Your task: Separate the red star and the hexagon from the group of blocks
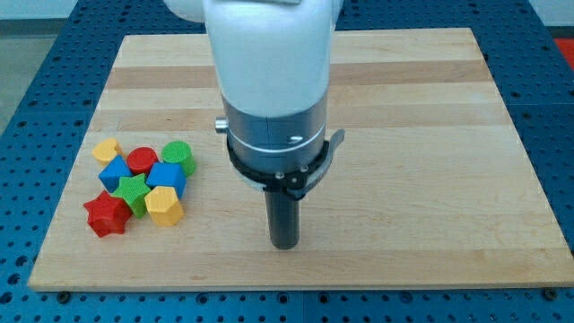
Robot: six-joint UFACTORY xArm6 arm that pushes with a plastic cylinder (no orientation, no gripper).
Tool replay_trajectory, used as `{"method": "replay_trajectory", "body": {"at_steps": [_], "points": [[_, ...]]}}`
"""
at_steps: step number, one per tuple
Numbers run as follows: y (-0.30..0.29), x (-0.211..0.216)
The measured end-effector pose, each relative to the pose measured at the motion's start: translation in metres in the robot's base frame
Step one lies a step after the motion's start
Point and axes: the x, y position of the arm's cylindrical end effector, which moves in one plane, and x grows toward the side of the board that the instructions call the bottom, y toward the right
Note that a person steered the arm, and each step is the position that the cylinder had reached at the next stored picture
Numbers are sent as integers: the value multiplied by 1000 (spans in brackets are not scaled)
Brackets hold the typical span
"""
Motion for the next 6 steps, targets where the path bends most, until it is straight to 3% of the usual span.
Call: {"method": "replay_trajectory", "body": {"at_steps": [1,2,4,6], "points": [[-12,19],[-70,19],[-240,22],[-262,-21]]}}
